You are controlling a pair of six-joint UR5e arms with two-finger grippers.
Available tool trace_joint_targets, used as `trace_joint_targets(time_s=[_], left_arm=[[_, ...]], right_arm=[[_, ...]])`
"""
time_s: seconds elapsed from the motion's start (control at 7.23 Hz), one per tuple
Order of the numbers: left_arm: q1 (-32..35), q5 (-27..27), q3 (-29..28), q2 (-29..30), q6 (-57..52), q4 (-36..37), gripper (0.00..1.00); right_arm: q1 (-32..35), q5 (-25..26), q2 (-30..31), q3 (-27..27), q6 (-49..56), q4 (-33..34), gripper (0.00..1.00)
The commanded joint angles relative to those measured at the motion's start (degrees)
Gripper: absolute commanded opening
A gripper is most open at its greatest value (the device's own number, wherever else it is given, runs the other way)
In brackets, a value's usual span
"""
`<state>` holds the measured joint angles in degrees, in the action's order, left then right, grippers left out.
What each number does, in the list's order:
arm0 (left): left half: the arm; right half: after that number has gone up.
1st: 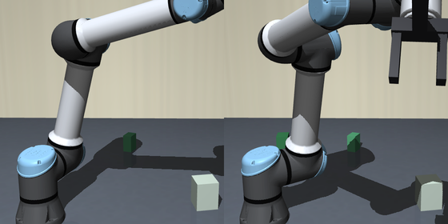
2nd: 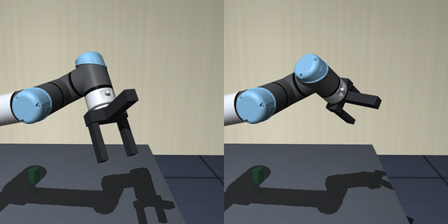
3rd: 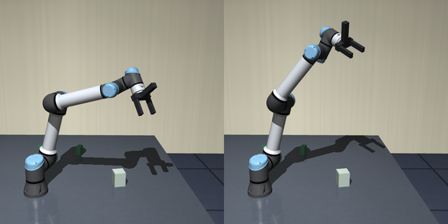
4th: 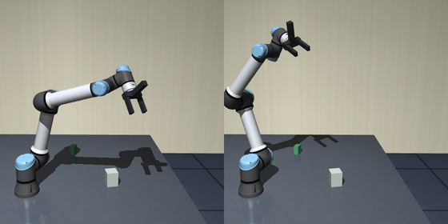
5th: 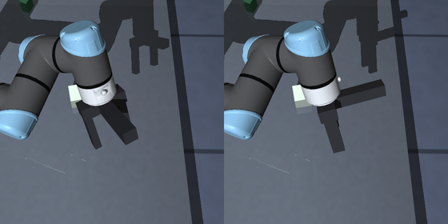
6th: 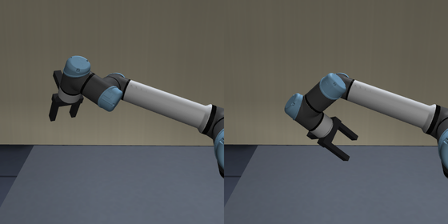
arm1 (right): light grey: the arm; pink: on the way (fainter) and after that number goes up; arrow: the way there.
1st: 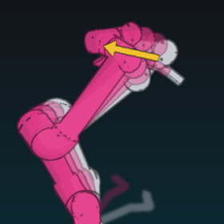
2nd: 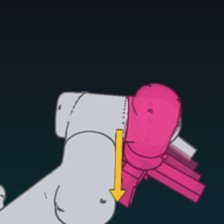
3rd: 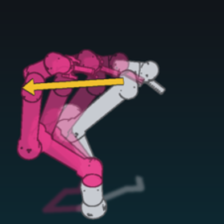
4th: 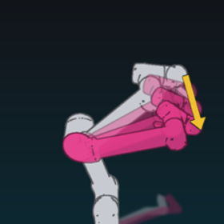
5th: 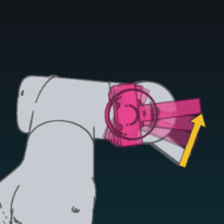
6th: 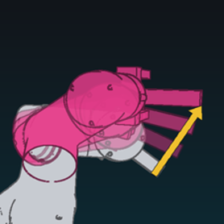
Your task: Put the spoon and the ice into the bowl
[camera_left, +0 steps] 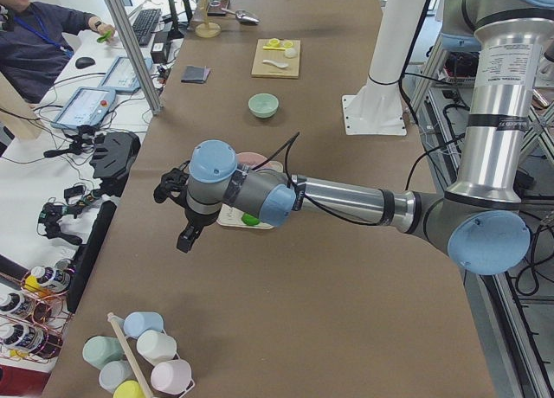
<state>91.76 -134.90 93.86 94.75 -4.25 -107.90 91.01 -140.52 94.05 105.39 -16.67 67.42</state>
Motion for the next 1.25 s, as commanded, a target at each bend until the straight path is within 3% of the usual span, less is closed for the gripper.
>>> trace_joint_targets(time_s=[0.0, 0.55, 0.83, 0.97, 1.11], left_arm=[[0.0, 0.0, -0.7, -0.3, 0.0, -4.5, 0.99], [-0.7, 0.3, -5.1, 0.3, 1.6, -13.8, 0.99], [-0.8, 0.4, -8.4, 1.3, 1.8, -17.6, 0.99], [-1.1, 0.2, -8.8, 0.6, 3.2, -21.7, 0.99], [-5.3, 0.3, -8.2, 1.1, 8.4, -22.3, 0.99]], right_arm=[[0.0, 2.1, -0.3, -4.3, 0.4, -10.1, 1.00], [0.0, 2.4, -1.2, -5.7, -0.7, -10.5, 1.00], [-0.8, 1.8, -0.8, -8.5, -0.4, -14.9, 1.00], [-3.9, 3.6, -0.7, -8.4, -1.1, -16.6, 1.00], [-7.9, 5.1, -1.6, -8.4, -3.4, -16.6, 1.00]])
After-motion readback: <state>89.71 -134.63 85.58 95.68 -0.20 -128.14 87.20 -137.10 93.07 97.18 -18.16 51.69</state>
